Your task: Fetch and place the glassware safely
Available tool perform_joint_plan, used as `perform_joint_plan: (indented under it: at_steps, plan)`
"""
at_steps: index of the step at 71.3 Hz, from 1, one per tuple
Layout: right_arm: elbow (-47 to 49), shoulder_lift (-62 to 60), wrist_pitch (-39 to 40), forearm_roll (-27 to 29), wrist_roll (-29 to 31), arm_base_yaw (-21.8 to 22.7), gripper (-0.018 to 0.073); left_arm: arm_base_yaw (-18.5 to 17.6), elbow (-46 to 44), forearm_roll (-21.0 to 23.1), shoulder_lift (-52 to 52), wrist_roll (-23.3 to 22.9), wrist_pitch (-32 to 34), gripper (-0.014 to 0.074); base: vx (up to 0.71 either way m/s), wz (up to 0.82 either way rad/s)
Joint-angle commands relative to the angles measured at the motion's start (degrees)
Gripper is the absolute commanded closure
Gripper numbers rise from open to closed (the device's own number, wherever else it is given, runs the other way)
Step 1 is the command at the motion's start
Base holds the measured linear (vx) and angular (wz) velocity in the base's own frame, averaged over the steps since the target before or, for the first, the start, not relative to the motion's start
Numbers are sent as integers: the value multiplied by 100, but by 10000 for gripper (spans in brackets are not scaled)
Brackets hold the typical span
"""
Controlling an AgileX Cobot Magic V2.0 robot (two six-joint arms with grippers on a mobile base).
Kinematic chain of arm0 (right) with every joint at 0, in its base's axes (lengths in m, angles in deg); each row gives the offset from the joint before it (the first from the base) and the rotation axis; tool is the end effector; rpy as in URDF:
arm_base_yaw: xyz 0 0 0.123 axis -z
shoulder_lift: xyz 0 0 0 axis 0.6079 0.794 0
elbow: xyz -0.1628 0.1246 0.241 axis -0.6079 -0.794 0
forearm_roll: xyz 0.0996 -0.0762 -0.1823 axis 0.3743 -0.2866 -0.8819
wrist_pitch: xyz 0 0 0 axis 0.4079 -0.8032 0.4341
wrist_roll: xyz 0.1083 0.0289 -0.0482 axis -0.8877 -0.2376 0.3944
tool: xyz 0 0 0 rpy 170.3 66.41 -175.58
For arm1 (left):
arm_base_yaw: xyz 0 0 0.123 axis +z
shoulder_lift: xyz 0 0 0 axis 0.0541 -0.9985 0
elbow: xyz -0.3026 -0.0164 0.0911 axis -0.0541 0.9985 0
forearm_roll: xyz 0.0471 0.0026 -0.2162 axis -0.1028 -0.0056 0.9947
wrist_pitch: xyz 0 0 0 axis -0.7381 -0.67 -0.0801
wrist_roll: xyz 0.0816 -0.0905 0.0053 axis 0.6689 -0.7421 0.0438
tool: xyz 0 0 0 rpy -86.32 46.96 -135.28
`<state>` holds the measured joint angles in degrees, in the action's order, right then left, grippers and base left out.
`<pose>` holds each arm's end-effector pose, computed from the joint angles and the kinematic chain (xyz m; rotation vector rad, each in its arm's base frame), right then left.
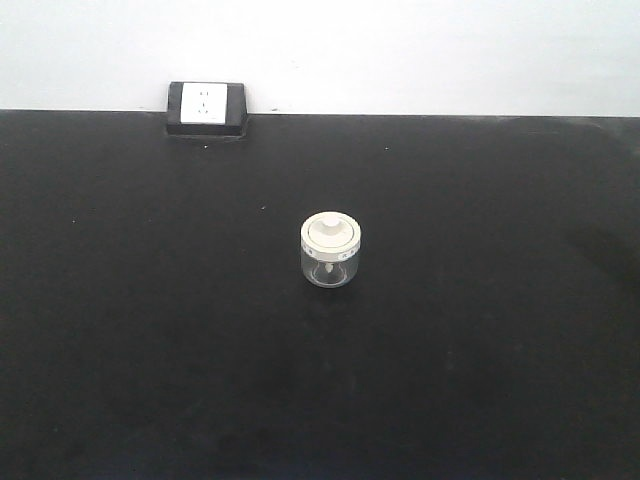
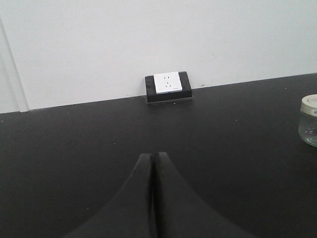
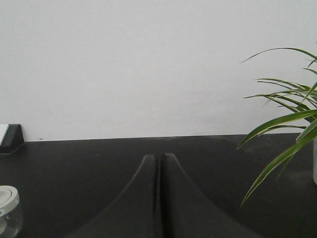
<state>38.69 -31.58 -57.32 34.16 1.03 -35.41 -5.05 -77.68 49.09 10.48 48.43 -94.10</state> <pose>0.0344 -0.0071 0.2862 0.0464 1.4984 -0.0844 0.0250 -0.0004 0.1950 0.0631 1.5911 0.0137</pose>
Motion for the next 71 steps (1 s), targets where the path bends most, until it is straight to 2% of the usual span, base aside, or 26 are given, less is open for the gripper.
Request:
perform_joint_plan:
  at_steps: [1,46,56,71]
  plan:
    - [153,61,340,-29,0,41,563,-10,150,16,63,-43,412,603,0,0]
    - [153,61,335,49,95,41,563,-10,150,16,63,-43,412,603,0,0]
    - [153,61,273,1011,704,41,563,-10,150,16,63,-43,412,603,0,0]
    - [153,61,214,3017,3136,41,563,-10,150,16,63,-43,412,603,0,0]
